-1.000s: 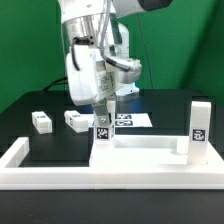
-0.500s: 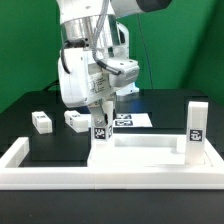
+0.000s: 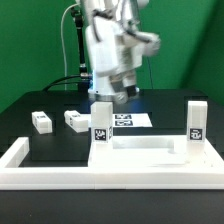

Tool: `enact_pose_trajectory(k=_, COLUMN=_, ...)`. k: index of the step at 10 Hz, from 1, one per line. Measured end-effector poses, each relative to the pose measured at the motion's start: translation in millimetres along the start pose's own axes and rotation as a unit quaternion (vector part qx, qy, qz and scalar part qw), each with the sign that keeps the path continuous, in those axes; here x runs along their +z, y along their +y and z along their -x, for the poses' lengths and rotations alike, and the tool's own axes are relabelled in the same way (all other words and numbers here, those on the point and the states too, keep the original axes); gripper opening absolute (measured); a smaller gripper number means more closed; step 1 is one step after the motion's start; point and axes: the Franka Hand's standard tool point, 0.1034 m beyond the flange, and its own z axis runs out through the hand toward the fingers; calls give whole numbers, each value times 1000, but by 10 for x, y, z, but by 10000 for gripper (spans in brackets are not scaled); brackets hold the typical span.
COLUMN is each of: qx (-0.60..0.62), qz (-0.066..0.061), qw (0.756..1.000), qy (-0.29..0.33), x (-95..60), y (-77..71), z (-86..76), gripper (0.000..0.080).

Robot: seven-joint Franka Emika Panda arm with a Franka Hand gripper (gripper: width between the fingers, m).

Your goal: Assemble desk

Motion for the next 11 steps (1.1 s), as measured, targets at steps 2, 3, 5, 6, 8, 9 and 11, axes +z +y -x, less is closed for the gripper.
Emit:
enact_pose_trajectory(k=2, qx=-13, qz=6, qw=1000, qy=-3, x=11, y=52, z=101, gripper=649)
enact_pose_trajectory(k=3, qx=-13, qz=7, qw=1000, qy=-2, x=20, y=55, z=98, gripper=649)
enact_pose_trajectory(k=5, qx=-14, qz=8, qw=1000, qy=-2, x=28, y=60, z=102, gripper=649)
enact_pose_trajectory(k=6, qx=-15, qz=8, qw=1000, qy=-2, x=33, y=63, z=103, gripper=649)
enact_pose_trajectory(k=8, qx=-31, qz=24, qw=999, qy=1, x=158, y=234, z=104, gripper=649)
enact_pose_trajectory(k=9, qx=-33, qz=30, qw=999, qy=8, x=284, y=391, z=111, gripper=649)
enact_pose_trajectory(k=11, qx=-40, qz=52, qw=998, qy=21, x=577, y=653, z=123, gripper=649)
